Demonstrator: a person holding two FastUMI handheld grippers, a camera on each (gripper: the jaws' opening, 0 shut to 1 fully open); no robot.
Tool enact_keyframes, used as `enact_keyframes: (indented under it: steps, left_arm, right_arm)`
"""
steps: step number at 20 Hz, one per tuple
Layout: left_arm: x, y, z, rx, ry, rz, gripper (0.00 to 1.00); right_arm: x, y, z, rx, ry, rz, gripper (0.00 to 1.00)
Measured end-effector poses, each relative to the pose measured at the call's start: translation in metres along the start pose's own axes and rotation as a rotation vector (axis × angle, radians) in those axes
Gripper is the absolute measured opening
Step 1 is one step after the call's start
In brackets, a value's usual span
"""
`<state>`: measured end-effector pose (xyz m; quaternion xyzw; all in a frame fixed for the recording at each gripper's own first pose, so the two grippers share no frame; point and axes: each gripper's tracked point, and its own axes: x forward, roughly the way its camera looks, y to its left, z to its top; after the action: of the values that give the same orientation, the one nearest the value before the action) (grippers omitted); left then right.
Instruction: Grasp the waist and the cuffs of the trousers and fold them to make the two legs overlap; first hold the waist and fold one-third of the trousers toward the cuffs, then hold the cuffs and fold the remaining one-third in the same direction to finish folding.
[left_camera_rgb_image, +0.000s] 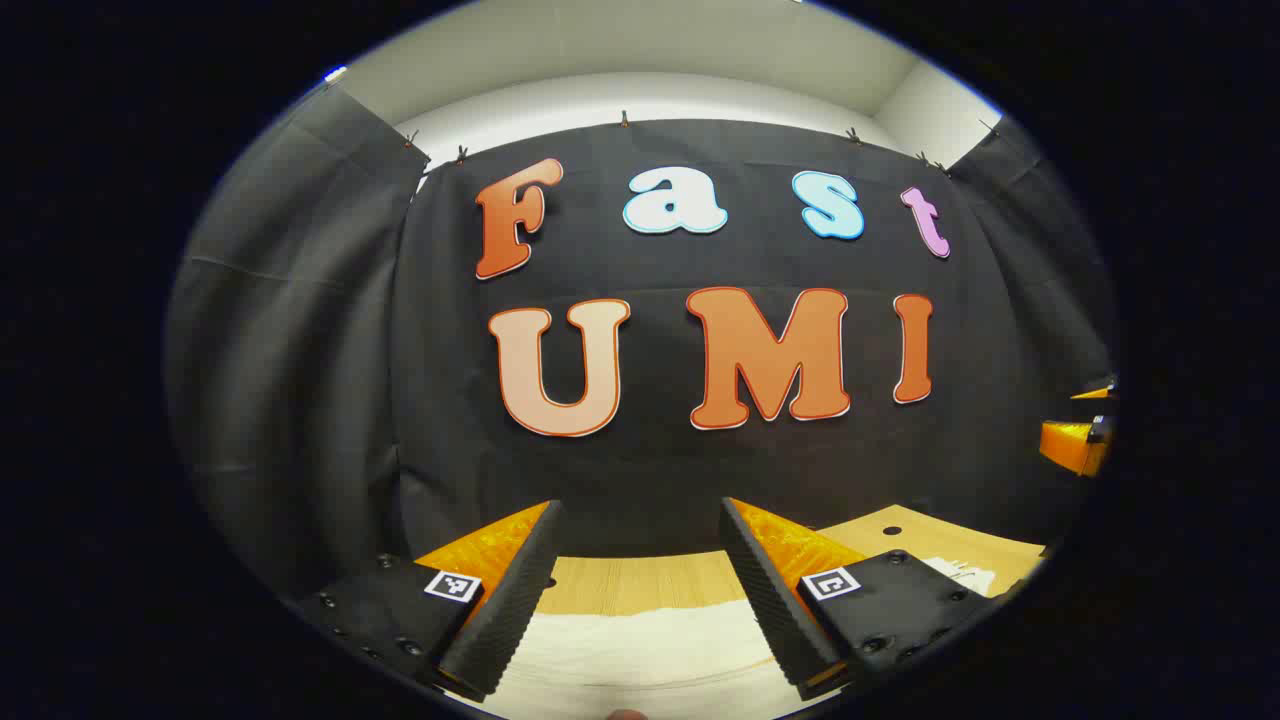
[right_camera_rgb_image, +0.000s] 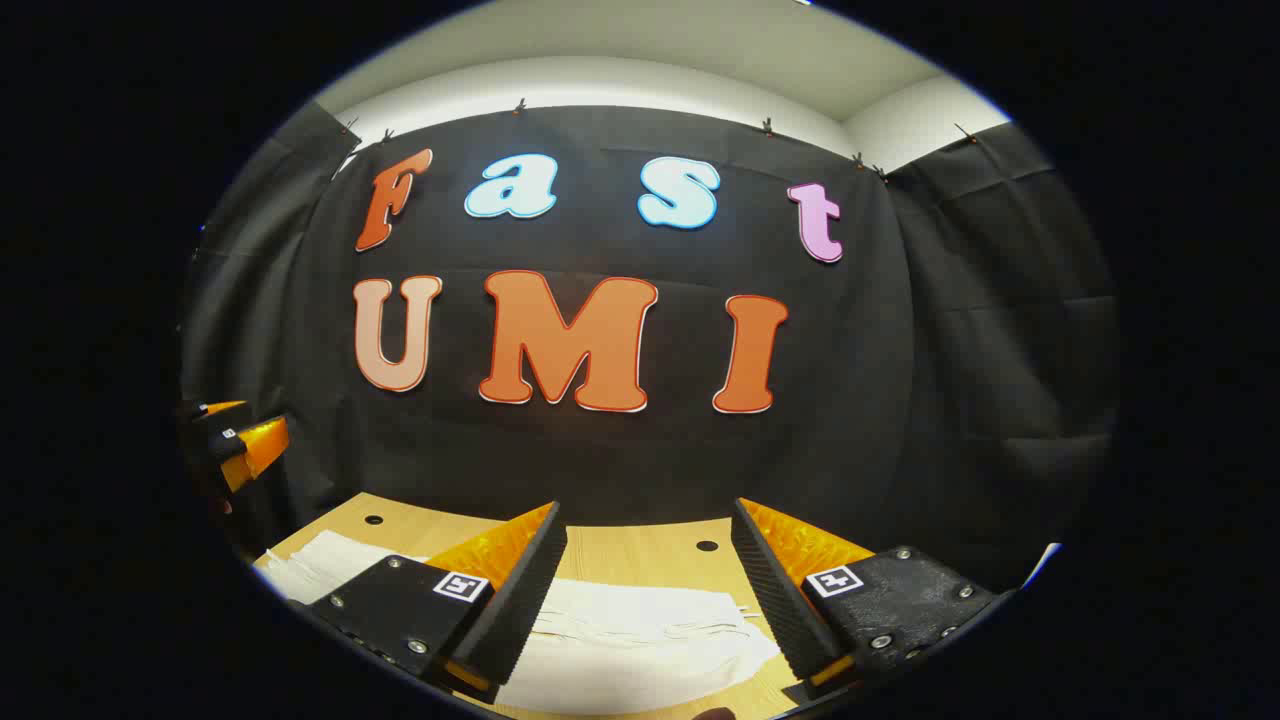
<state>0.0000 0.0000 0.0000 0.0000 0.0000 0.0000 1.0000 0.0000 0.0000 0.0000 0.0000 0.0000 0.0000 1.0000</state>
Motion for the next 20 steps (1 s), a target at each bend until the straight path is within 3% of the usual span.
enact_keyframes:
  steps: [4, 20]
  left_arm:
    - [-0.002, -0.013, 0.006, -0.037, -0.004, 0.013, 1.00]
    - [-0.005, -0.038, 0.004, 0.028, -0.010, 0.045, 1.00]
  right_arm:
    - [0.012, -0.004, -0.003, -0.019, 0.003, 0.034, 1.00]
    - [0.028, -0.043, -0.018, 0.011, 0.045, 0.034, 1.00]
